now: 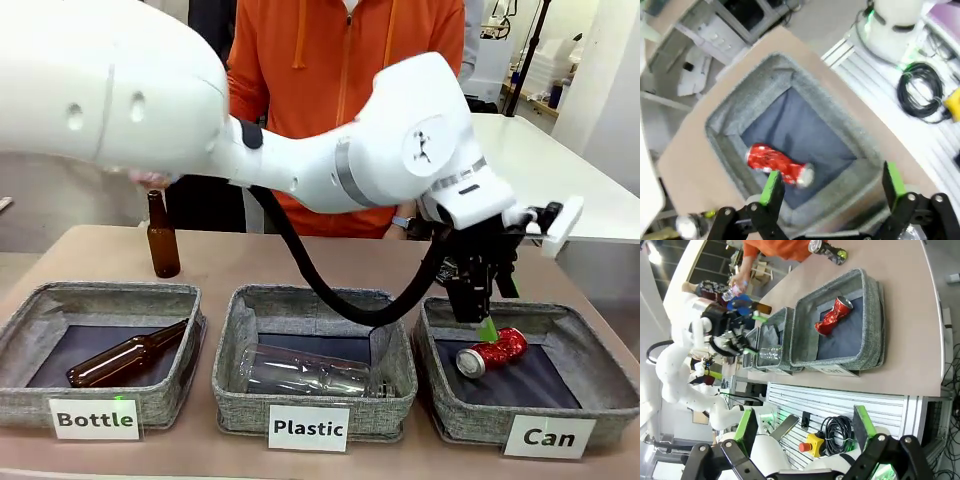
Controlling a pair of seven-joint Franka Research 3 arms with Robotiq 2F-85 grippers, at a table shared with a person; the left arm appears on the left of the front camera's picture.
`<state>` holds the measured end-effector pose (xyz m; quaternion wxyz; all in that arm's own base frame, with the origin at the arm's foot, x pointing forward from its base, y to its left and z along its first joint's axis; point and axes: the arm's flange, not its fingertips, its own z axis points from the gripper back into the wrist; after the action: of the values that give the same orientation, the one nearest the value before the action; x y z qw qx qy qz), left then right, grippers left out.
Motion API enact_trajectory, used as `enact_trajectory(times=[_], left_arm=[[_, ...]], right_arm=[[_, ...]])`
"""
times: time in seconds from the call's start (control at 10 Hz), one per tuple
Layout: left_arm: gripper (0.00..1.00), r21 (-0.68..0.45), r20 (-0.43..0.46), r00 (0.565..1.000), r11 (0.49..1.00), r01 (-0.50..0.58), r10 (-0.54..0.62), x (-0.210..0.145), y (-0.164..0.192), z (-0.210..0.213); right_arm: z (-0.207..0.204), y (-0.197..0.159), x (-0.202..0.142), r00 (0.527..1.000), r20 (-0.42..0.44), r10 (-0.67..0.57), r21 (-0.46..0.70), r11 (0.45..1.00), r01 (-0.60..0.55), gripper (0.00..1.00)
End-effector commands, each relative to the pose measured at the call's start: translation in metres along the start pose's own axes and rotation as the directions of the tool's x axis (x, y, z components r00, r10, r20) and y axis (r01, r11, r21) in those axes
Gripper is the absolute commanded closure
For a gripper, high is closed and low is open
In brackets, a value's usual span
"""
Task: Sort the can waste into the basket.
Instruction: Pick up the can waste from the table and place it in the right Fabric basket.
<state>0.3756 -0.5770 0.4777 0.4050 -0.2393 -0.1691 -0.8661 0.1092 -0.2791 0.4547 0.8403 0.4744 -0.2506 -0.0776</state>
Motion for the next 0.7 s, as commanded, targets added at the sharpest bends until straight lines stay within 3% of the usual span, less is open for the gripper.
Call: enact_trajectory(times=[0.0,0.4,0.6], left_arm=[[0.0,-0.036,0.061,0.994,0.995,-0.094,0.096,-0.009,-0.068,0.059],[0.0,0.033,0.196,0.947,0.964,-0.265,0.254,-0.063,-0.173,0.19],[0.0,0.17,0.317,0.875,0.886,-0.432,0.366,-0.121,-0.236,0.262]], right_arm=[[0.0,0.0,0.0,1.0,0.0,0.0,0.0,1.0,0.0,0.0],[-0.054,0.021,0.04,0.988,-0.147,-0.047,-0.092,0.995,0.033,0.0],[-0.084,0.038,0.063,0.976,-0.213,-0.046,-0.101,0.995,0.024,0.0]])
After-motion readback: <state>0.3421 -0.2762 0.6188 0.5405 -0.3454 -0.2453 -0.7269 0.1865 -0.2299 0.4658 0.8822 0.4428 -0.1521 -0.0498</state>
